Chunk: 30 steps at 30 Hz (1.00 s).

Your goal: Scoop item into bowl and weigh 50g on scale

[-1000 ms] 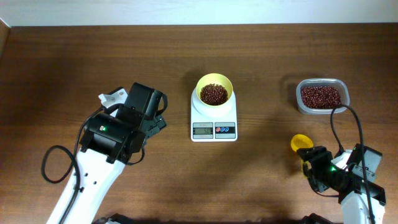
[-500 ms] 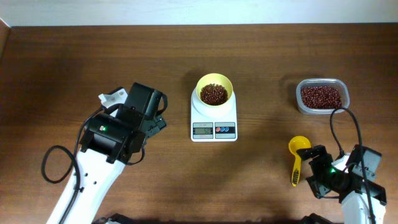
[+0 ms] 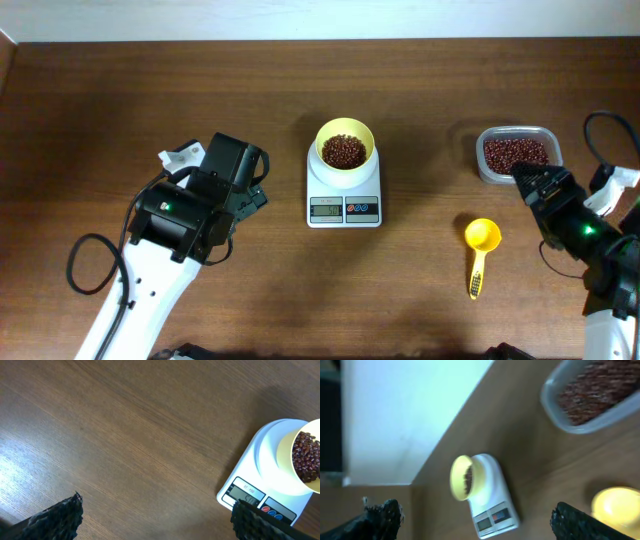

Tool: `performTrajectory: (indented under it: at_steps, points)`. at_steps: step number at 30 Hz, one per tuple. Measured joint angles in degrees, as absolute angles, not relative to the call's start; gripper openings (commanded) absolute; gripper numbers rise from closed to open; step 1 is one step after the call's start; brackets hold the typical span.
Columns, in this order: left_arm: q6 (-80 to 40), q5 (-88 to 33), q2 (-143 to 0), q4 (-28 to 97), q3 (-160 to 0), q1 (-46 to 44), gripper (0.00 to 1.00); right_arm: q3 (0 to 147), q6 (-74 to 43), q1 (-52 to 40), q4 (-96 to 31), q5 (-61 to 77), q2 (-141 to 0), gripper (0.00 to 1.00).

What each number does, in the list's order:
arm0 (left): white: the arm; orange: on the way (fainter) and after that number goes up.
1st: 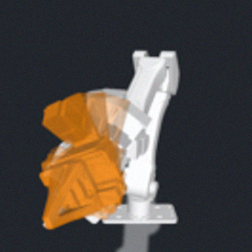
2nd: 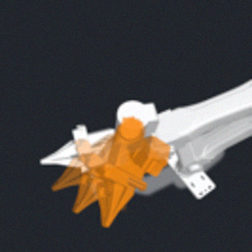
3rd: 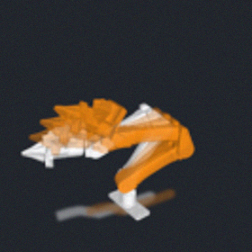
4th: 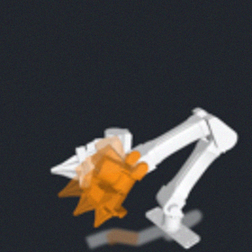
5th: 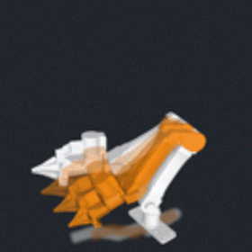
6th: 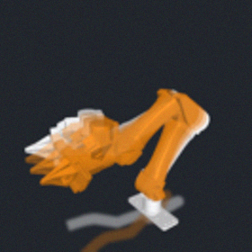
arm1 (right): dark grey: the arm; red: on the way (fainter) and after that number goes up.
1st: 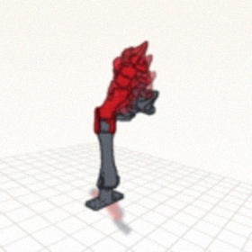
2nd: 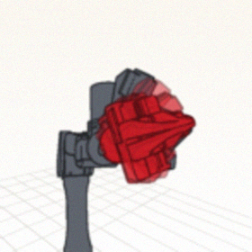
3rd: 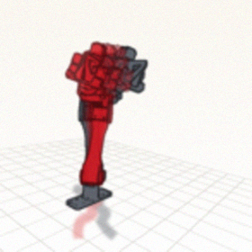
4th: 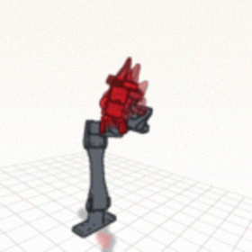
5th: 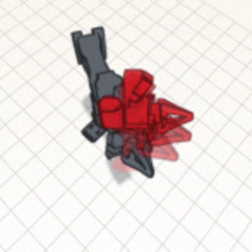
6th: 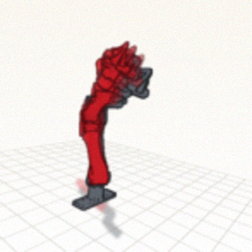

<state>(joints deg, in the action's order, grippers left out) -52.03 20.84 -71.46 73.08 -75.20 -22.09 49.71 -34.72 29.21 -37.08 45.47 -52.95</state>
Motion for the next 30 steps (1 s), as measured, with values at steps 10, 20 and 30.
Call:
performTrajectory:
  at_steps: [10,20,30]
  points:
    - [-52.03,20.84,-71.46,73.10,-75.20,-22.09,0.99,49.74,-36.93,29.21,-36.80,50.72,-54.63,0.99]
    - [-52.03,20.84,-71.46,73.10,-75.20,-22.09,0.99,49.74,-28.99,28.69,-37.43,50.41,-54.02,0.99]
    - [-52.03,20.86,-71.46,73.08,-75.20,-22.09,0.99,49.74,-20.75,12.97,-39.46,25.19,-44.69,0.99]
